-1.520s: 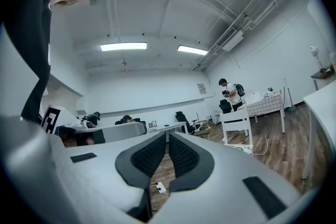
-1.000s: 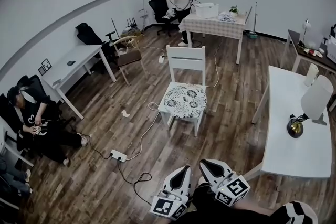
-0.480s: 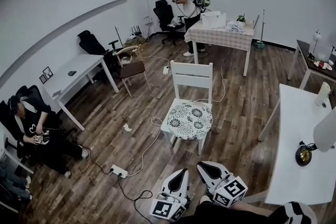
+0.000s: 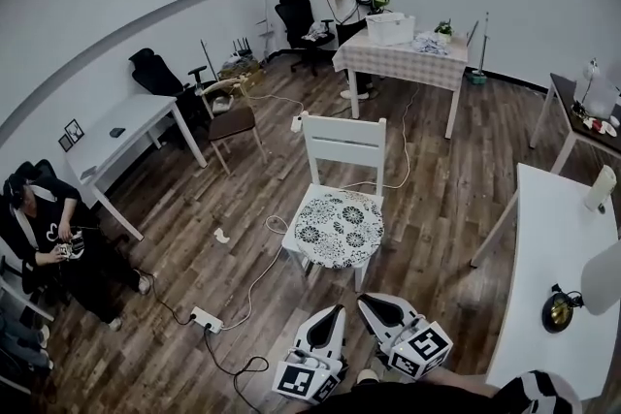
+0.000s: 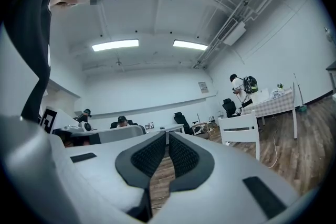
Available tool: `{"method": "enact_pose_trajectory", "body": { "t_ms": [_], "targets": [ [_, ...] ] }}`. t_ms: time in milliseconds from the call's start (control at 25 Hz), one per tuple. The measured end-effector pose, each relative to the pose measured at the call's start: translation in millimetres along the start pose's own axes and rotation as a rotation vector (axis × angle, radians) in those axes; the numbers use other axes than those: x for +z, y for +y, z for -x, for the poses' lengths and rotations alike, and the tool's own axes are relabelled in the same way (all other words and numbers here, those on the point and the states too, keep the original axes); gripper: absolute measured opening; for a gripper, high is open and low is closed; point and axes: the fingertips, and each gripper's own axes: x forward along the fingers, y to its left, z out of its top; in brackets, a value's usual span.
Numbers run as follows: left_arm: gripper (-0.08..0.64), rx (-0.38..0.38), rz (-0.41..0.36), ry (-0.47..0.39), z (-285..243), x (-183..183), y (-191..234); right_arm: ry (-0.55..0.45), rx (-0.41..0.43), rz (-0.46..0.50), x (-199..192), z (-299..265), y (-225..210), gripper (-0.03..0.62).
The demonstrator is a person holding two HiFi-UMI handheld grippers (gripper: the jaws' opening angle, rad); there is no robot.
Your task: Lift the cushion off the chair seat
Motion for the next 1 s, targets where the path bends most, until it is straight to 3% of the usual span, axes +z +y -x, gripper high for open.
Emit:
{"method": "enact_pose_trajectory", "body": {
  "t_ms": [400,1000],
  "targets": [
    [0.0,0.011,0.015,-0.032,-37.8,2.0,4.7,-0.015,0.005,0.012,9.0,-12.0,-34.8,0.032],
    [0.0,0.027,0.025,0.007,-49.3,-8.4,11.7,0.014,0.009,-0.021,-2.2,-20.1,-48.0,0.032]
  ]
}}
